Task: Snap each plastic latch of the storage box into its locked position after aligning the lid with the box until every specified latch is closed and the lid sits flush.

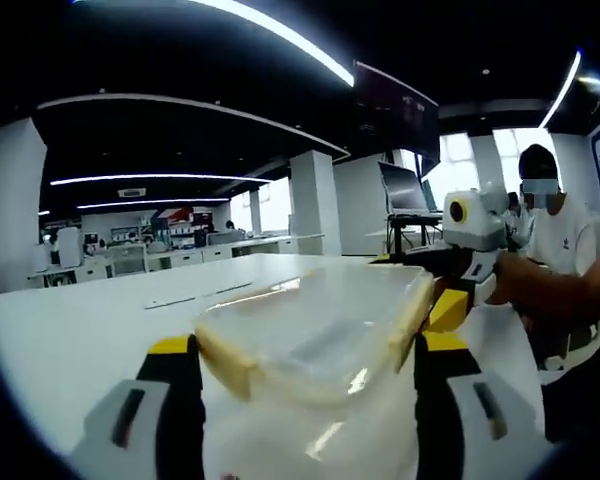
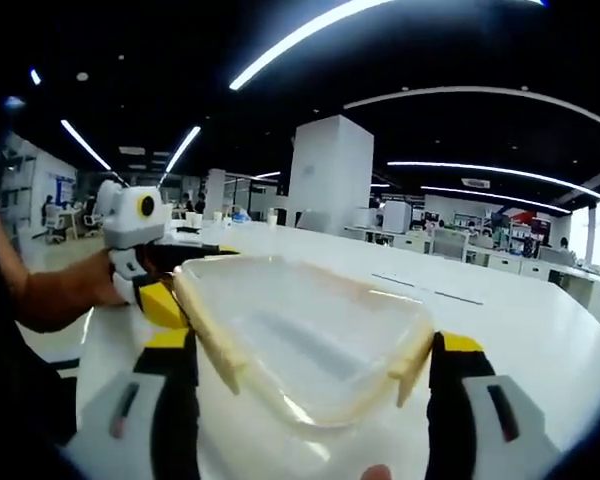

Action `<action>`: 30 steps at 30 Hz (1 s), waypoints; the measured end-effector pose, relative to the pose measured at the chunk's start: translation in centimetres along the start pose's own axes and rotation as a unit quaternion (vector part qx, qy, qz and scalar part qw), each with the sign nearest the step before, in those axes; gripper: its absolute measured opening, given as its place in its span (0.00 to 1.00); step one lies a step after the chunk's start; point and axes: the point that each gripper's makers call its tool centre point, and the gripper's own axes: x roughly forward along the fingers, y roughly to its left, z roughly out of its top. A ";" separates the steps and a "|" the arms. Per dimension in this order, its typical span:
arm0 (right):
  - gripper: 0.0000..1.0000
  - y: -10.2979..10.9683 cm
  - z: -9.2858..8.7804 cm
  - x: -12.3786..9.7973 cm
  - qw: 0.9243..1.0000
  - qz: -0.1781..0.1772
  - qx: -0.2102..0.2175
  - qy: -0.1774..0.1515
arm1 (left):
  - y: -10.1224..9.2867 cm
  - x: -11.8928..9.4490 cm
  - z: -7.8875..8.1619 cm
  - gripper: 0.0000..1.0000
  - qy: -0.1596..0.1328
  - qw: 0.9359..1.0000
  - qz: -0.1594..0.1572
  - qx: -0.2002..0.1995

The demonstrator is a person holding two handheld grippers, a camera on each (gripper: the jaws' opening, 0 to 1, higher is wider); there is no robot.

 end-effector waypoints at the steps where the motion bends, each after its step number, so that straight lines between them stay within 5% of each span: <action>1: 0.95 0.0 0.0 0.0 1.000 0.000 0.000 -0.003 | -0.1 -0.1 0.0 0.84 0.007 1.000 0.000 0.006; 14: 0.94 -0.2 0.1 0.1 1.000 -0.004 0.000 -0.025 | 0.2 -0.5 0.3 0.83 -0.007 1.000 -0.013 -0.025; 18: 0.94 -0.3 0.2 0.2 1.000 -0.005 0.002 -0.027 | -0.2 -0.3 0.0 0.84 0.001 1.000 -0.005 0.002; 30: 0.92 -0.4 0.2 0.6 1.000 -0.005 0.011 -0.027 | 0.0 -0.8 0.1 0.81 -0.006 1.000 -0.002 -0.015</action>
